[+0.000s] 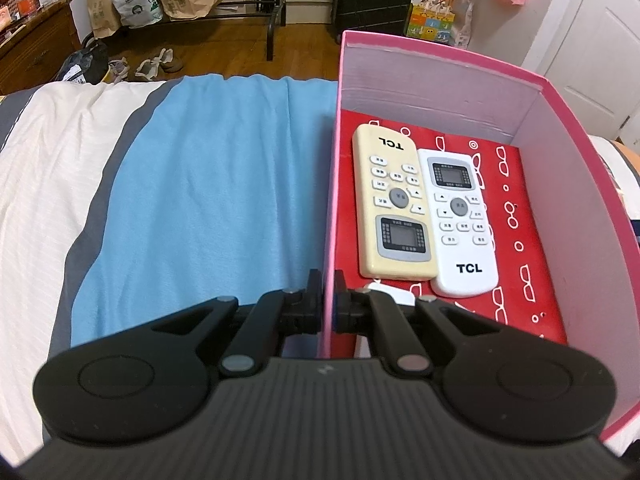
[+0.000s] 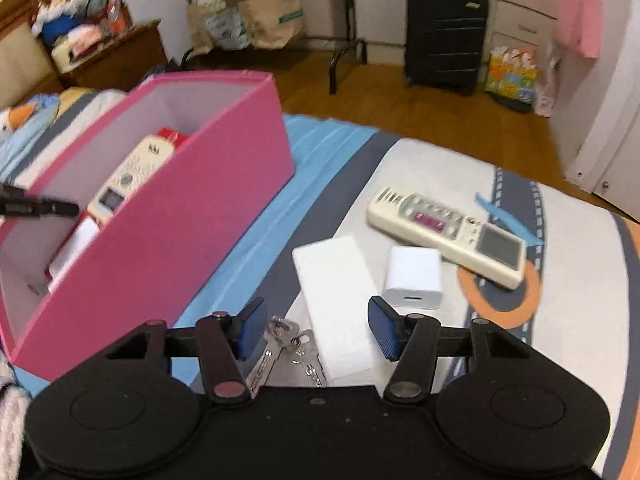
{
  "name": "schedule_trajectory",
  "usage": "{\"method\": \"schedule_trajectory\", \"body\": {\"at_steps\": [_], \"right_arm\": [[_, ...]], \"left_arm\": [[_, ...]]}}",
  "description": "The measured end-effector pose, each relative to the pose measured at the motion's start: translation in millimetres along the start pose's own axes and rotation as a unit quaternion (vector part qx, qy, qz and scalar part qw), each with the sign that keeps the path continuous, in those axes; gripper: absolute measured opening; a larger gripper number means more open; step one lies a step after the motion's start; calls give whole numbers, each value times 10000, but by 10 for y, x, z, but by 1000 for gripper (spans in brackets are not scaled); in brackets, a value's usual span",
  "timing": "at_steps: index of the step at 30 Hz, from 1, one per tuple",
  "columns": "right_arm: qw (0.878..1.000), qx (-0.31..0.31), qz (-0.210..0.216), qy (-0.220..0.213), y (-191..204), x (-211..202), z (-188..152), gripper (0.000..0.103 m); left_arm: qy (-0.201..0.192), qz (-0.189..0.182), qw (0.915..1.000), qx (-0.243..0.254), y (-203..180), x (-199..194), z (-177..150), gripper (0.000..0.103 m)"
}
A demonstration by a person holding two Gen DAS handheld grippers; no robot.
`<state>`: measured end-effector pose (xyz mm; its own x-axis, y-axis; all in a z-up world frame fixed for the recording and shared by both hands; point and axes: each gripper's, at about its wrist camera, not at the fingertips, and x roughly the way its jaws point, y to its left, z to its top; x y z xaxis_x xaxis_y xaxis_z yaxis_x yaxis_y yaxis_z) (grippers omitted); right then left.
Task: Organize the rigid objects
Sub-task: 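Grasp the white rectangular box with the right tool and lift it, then lower the white rectangular box into the pink box and open the right tool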
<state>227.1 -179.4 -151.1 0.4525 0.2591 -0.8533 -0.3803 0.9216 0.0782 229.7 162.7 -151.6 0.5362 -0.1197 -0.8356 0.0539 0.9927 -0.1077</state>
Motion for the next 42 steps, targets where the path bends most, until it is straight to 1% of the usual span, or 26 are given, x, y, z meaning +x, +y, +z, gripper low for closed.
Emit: {"method": "schedule_trajectory", "body": {"at_steps": [2, 5, 6, 8, 9, 10, 14, 16, 18, 21, 24, 28, 29, 31, 33, 34, 36, 38, 40, 42], "right_arm": [[9997, -80, -193, 117, -5, 120, 0, 61], [9988, 214, -407, 167, -77, 273, -51, 62], [9983, 286, -424, 277, -79, 348, -71, 66], [9977, 26, -592, 318, 4, 422, -90, 66], [9974, -9, -634, 344, 31, 418, -69, 65], [9974, 86, -615, 369, 26, 395, -36, 64], [9969, 599, -459, 223, -16, 230, 49, 61], [9955, 785, -495, 180, -19, 174, 71, 59], [9944, 881, -576, 117, 29, 81, 85, 58], [9944, 948, -464, 1, 123, -53, 113, 58], [9949, 873, -456, -239, 225, -198, 159, 58], [9913, 834, -642, -788, 342, -479, 249, 58], [9904, 820, -601, -934, 380, -536, 268, 58], [9877, 920, -176, -1255, 469, -655, 318, 58], [9842, 924, 270, -1488, 622, -732, 358, 58], [9829, 893, 498, -1534, 731, -738, 385, 58], [9830, 771, 744, -1489, 951, -693, 434, 58], [9868, 512, 743, -1347, 1207, -591, 479, 58], [9909, 255, 712, -1111, 1421, -461, 503, 58], [9942, 14, 558, -917, 1601, -332, 502, 58]], "left_arm": [[-17, 2, 10000, 3, 11, 10, -4, 3], [39, 32, 10000, -40, 25, 49, -8, 3], [27, 5, 10000, -64, 29, 42, -4, 3], [-4, -10, 10000, -73, 27, 31, 0, 3], [-13, -1, 10000, -51, 24, 31, 1, 3], [-6, -3, 10000, -50, 25, 34, 0, 3], [22, -34, 10000, -68, 42, 38, -3, 3], [20, -39, 10000, -59, 46, 35, 0, 3], [19, -44, 10000, -66, 44, 38, 3, 3], [11, -43, 10000, -57, 49, 40, 1, 3], [22, -42, 10000, -51, 51, 42, -3, 3], [18, -48, 10000, -65, 48, 37, -7, 3], [13, -44, 10000, -66, 45, 39, -8, 3], [-11, -44, 10000, -66, 42, 30, -5, 3], [-64, -65, 9999, -112, 54, 5, -2, 3], [-66, -78, 9999, -133, 58, 3, -2, 3], [-74, -81, 9998, -138, 63, -1, -2, 3], [-81, -88, 9998, -140, 68, -6, -1, 3], [-79, -96, 9998, -145, 74, -4, 3, 3], [-83, -99, 9998, -136, 75, -4, 2, 3]]}}
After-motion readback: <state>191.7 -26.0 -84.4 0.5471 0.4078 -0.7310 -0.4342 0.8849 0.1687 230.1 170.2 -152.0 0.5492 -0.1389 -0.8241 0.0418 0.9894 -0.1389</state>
